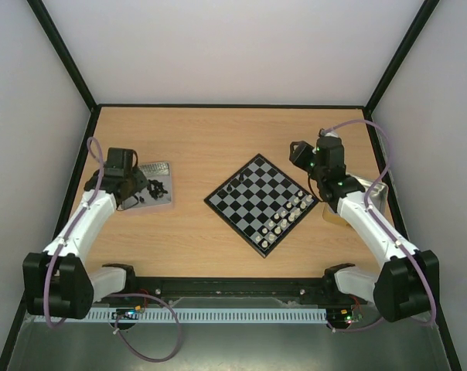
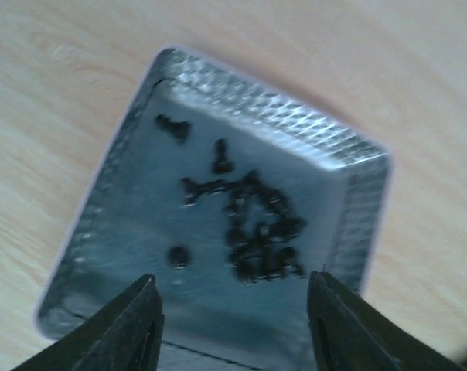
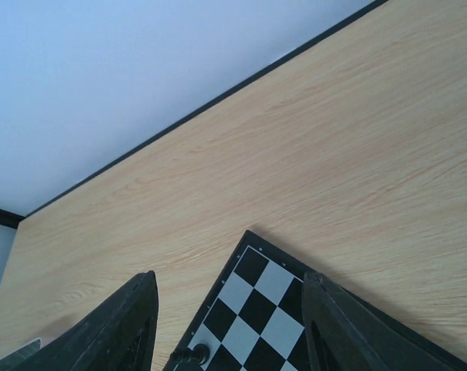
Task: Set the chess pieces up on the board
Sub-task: Pick up the chess piece from the storage box.
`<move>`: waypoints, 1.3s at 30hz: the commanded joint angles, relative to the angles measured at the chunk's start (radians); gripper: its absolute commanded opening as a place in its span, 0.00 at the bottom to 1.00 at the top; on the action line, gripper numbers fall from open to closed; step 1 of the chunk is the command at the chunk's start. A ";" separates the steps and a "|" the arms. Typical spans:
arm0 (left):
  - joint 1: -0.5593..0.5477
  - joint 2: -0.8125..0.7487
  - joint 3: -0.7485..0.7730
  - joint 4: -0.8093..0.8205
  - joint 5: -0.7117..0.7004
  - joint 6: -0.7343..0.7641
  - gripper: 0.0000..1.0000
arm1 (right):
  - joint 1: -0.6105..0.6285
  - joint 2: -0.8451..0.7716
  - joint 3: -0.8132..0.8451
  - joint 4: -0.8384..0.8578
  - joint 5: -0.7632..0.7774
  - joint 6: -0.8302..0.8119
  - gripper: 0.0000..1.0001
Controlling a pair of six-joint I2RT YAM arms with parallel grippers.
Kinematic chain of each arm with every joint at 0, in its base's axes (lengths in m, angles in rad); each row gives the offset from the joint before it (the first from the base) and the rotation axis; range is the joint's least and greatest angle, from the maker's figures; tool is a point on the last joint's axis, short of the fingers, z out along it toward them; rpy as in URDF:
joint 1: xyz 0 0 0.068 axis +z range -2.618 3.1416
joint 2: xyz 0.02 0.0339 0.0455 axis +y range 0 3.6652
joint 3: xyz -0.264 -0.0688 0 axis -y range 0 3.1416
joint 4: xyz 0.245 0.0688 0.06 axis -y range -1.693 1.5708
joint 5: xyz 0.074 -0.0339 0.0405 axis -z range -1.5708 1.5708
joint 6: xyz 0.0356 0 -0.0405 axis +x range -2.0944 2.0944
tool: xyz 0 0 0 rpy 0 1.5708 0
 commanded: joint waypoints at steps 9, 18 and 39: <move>0.119 0.230 -0.047 0.123 0.069 0.012 0.33 | 0.004 -0.020 -0.028 0.073 0.015 0.006 0.50; 0.137 0.323 -0.051 0.253 0.011 -0.059 0.34 | 0.004 -0.009 -0.033 0.071 -0.001 0.010 0.49; 0.137 0.465 -0.052 0.305 0.053 -0.051 0.28 | 0.005 -0.005 -0.027 0.057 -0.006 0.016 0.49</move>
